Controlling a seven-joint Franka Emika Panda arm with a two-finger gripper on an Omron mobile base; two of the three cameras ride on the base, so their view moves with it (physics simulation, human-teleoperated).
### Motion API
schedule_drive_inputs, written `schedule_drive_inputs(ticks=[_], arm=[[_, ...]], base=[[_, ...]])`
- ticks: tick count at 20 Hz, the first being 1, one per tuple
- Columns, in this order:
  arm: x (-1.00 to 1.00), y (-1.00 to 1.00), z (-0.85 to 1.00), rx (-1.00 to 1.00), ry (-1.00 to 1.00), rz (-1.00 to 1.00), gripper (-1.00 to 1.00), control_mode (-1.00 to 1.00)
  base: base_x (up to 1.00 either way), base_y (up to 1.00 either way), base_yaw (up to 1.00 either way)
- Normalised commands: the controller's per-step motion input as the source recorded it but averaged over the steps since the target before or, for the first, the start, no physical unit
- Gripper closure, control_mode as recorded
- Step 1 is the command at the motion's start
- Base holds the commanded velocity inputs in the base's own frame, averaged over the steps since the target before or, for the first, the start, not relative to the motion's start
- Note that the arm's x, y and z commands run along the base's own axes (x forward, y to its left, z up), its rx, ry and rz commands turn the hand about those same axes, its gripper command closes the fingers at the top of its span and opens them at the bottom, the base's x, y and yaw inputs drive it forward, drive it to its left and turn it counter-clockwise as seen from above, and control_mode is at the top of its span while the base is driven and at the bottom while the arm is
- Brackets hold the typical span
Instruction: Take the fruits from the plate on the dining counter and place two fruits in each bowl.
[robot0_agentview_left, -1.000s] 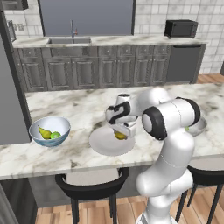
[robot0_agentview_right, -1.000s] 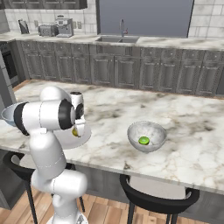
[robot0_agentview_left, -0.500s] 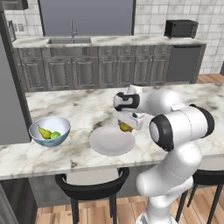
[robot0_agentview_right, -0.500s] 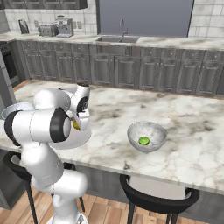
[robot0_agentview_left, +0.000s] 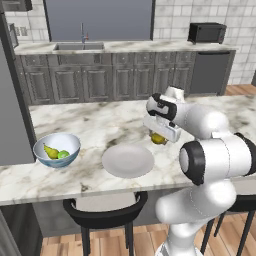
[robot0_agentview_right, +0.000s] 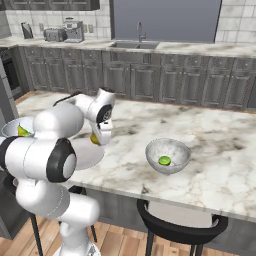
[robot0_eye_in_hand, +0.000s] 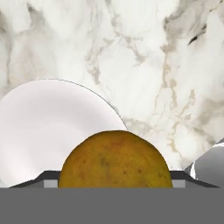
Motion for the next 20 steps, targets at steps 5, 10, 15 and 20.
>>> schedule_drive_inputs(ticks=[5,10,15,20], arm=[[0.00,-0.67,0.44,0.00,0.16,0.00,1.00,-1.00],[-0.09,-0.83,0.22,-0.07,0.06,0.07,1.00,-1.00],[-0.07,-0.85,0.01,-0.19,0.00,0.06,1.00,-1.00],[0.00,-0.84,-0.02,-0.28,-0.02,0.08,1.00,-1.00]], base=[[0.00,0.00,0.00],[0.00,0.00,0.00],[0.00,0.00,0.00],[0.00,0.00,0.00]])
